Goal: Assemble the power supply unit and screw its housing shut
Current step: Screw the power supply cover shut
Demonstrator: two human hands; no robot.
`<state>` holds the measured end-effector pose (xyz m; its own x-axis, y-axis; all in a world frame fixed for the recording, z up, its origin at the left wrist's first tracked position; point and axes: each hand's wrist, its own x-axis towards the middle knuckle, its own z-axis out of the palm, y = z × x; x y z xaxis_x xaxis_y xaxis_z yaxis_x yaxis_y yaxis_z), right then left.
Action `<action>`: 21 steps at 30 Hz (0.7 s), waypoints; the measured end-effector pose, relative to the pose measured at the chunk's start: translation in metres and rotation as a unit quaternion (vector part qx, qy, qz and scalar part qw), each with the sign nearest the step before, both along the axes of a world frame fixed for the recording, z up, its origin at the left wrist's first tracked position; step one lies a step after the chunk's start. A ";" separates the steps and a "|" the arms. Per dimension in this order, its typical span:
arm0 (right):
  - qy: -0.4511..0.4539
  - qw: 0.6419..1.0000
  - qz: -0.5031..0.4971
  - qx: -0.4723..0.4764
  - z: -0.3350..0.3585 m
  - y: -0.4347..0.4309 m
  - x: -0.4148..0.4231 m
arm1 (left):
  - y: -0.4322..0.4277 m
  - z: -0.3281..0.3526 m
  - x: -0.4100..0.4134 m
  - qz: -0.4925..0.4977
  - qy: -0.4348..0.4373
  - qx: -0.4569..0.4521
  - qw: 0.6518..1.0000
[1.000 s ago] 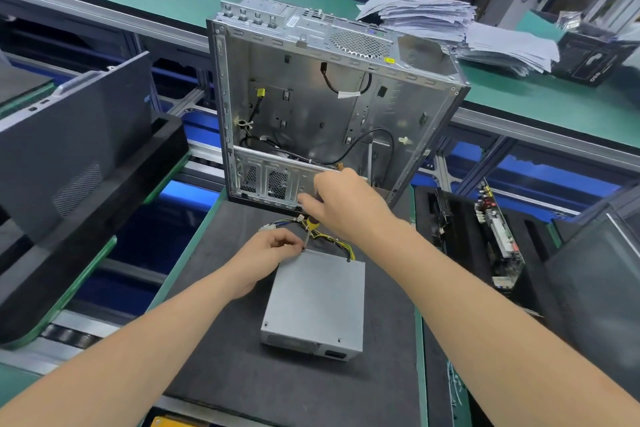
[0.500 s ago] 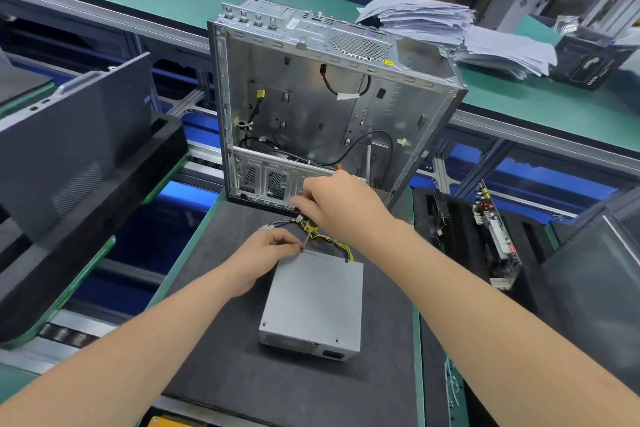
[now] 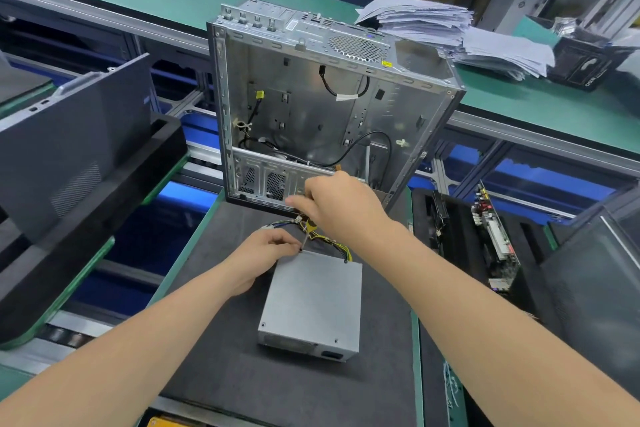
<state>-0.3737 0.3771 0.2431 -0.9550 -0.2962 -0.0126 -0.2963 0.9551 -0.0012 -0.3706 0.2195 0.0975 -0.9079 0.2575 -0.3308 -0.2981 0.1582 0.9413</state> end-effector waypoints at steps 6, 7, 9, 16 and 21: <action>-0.093 0.966 0.237 -0.045 0.018 0.017 -0.001 | -0.002 0.002 -0.001 -0.013 0.012 -0.004 1.000; -0.109 0.957 0.267 -0.033 0.021 0.018 -0.002 | -0.002 0.002 -0.001 -0.014 0.014 -0.004 1.000; -0.099 0.959 0.264 -0.023 0.019 0.016 -0.004 | -0.002 0.001 -0.001 -0.010 0.015 0.000 1.000; 0.012 0.998 -0.028 -0.053 -0.003 0.001 0.002 | -0.001 0.000 -0.001 -0.010 0.006 -0.006 1.000; -0.043 0.989 0.126 -0.067 0.007 0.015 0.002 | -0.002 -0.002 -0.001 -0.008 0.026 -0.011 1.000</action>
<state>-0.3714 0.3921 0.2501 -0.8481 -0.5286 -0.0352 -0.5175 0.8409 -0.1585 -0.3721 0.2176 0.0955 -0.9201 0.2645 -0.2890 -0.2463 0.1832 0.9517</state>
